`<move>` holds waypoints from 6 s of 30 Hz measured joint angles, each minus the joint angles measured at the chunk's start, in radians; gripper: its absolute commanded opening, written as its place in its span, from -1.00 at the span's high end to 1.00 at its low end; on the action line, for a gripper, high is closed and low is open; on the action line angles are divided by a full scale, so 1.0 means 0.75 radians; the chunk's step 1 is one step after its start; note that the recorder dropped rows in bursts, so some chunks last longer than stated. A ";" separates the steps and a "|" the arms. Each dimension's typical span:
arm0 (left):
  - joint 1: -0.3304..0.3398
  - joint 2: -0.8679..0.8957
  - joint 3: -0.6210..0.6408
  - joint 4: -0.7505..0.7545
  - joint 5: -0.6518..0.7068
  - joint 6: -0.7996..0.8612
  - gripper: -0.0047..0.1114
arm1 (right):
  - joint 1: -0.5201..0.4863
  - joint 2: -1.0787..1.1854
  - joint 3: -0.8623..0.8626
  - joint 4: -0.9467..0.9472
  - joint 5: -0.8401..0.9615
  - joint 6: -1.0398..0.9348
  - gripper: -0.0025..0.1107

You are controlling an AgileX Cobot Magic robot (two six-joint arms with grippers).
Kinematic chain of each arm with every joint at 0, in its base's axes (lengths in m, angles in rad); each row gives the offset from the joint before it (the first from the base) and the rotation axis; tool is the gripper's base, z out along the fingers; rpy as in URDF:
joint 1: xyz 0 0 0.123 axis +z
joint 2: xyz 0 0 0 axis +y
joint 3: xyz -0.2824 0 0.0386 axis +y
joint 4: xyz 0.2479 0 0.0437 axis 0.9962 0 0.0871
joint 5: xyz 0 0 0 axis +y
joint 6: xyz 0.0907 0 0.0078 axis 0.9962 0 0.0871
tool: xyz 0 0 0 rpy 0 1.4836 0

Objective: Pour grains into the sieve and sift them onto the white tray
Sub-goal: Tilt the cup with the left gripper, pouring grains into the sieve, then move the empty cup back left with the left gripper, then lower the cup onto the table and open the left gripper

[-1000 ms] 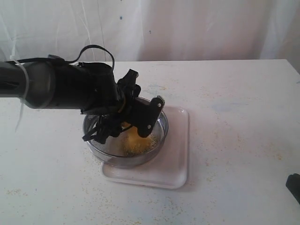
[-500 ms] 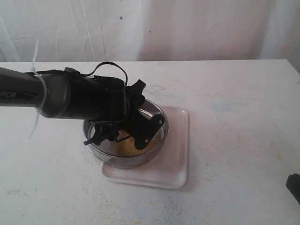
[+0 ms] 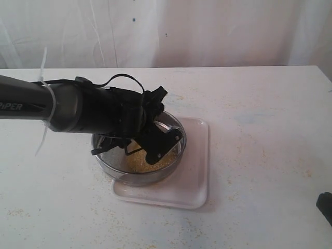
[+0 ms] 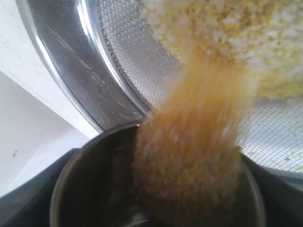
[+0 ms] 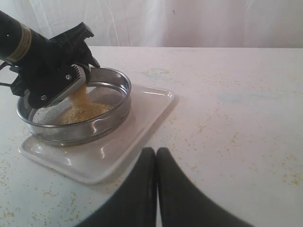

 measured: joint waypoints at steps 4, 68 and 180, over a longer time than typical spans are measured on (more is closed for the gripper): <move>0.000 0.001 -0.040 0.038 0.002 0.002 0.92 | 0.000 0.000 0.000 0.000 0.000 0.000 0.96; -0.261 -0.003 -0.066 0.276 0.452 -0.361 0.92 | 0.000 0.000 0.000 0.000 0.000 0.000 0.96; 0.957 -0.141 1.104 -1.450 -2.110 -0.966 -0.75 | 0.000 0.000 0.000 0.000 0.000 0.000 0.96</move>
